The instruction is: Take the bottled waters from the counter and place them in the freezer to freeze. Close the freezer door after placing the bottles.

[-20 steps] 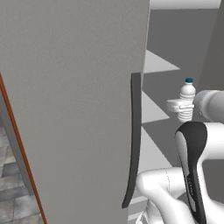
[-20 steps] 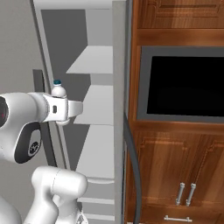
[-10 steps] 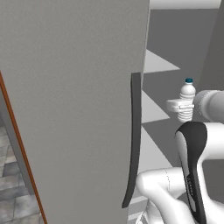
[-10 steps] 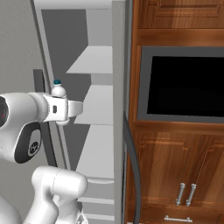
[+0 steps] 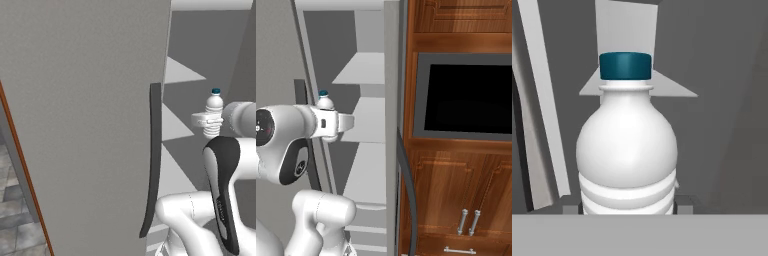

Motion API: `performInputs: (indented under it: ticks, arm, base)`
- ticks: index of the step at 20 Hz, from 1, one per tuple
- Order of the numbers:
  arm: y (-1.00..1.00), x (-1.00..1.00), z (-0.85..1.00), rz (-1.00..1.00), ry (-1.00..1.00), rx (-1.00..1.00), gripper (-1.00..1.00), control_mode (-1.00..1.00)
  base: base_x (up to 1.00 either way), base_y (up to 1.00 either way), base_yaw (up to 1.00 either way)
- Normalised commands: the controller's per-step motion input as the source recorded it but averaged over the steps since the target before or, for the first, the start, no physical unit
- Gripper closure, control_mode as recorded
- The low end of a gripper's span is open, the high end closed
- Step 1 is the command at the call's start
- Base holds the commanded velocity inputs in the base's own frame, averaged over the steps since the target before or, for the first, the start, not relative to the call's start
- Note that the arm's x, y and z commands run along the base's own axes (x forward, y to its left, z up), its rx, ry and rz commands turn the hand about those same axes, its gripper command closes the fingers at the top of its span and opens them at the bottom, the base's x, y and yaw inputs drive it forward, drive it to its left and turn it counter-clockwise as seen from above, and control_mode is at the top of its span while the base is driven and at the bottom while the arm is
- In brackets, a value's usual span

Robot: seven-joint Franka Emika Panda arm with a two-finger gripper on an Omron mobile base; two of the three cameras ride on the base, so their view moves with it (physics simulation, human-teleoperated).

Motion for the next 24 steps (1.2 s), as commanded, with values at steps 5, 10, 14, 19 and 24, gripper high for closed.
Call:
performInputs:
  ticks: [5,10,14,19,24]
  arm:
    - [-0.02,0.22,0.01,0.1,0.0,0.0,1.0,-1.0]
    - [-0.05,0.3,0.04,0.01,-0.06,0.0,1.0,-1.0]
    - [0.0,0.39,0.3,0.0,0.0,0.02,1.0,-1.0]
    - [0.0,0.28,0.51,0.0,0.01,0.0,1.0,-1.0]
    - [-0.04,0.12,0.49,0.04,0.01,0.01,1.0,-1.0]
  base:
    - [0.0,0.0,0.0]
    - [0.0,0.0,0.0]
    - [0.0,0.0,0.0]
    - [0.0,0.0,0.0]
    - [0.0,0.0,0.0]
